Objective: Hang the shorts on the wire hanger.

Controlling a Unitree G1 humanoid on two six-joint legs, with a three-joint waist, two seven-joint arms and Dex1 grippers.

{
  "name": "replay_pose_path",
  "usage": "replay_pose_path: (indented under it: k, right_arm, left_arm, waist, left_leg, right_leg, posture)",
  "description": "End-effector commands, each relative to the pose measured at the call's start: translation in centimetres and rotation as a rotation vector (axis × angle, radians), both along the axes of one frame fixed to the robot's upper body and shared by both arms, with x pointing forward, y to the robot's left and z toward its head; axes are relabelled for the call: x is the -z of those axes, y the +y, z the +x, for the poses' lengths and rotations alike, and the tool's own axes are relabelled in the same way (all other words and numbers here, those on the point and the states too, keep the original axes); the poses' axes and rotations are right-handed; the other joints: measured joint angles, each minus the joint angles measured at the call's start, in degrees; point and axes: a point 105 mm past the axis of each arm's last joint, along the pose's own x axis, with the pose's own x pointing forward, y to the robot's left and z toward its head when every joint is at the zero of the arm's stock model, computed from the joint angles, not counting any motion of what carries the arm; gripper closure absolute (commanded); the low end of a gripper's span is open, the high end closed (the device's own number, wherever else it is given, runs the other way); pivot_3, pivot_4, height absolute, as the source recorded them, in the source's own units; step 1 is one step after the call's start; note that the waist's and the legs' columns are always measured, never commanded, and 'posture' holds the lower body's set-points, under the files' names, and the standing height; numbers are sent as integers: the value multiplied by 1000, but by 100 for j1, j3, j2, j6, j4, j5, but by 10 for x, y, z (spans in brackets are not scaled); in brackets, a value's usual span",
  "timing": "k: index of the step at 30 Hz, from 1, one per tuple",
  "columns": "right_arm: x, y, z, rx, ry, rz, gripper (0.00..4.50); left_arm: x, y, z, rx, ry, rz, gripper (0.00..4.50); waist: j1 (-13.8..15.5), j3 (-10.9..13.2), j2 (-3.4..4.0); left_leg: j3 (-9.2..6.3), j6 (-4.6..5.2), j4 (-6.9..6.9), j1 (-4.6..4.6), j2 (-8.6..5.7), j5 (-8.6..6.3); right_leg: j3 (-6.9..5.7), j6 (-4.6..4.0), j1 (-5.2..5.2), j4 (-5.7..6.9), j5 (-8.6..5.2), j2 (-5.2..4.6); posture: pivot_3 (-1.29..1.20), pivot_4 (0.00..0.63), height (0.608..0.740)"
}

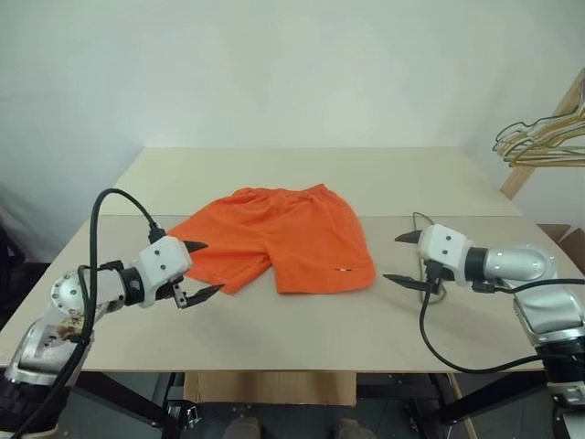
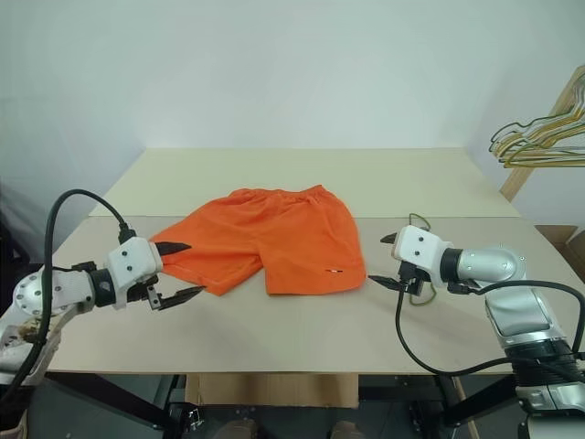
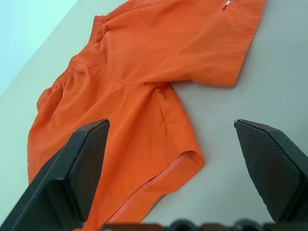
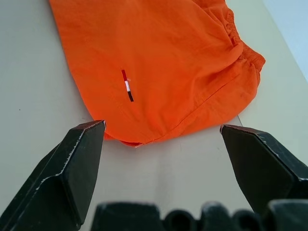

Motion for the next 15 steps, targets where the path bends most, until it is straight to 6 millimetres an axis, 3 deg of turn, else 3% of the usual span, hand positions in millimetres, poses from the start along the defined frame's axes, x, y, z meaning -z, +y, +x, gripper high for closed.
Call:
replay_pose_path:
  k: [1, 11, 15]
  right_arm:
    - [-12, 3, 1, -18, -49, 2, 47]
    - [-13, 0, 2, -8, -53, -1, 47]
    - [-11, 0, 1, -1, -59, 3, 47]
  left_arm:
    - [-11, -3, 3, 26, -29, 14, 0]
    - [-21, -14, 8, 23, -62, -60, 0]
    - [-16, -34, 6, 87, -5, -121, 0]
  waist:
    - [-11, 0, 0]
    - [-19, 0, 0]
    - [-18, 0, 0]
  left_leg:
    - [0, 0, 0, 0, 0, 0]
    - [0, 0, 0, 0, 0, 0]
    - [1, 0, 0, 1, 0, 0]
  right_leg:
    - [0, 0, 0, 0, 0, 0]
    - [0, -1, 0, 0, 0, 1]
    - [0, 0, 2, 0, 0, 0]
  posture:
    - [94, 0, 740]
    - [69, 0, 740]
    - [67, 0, 740]
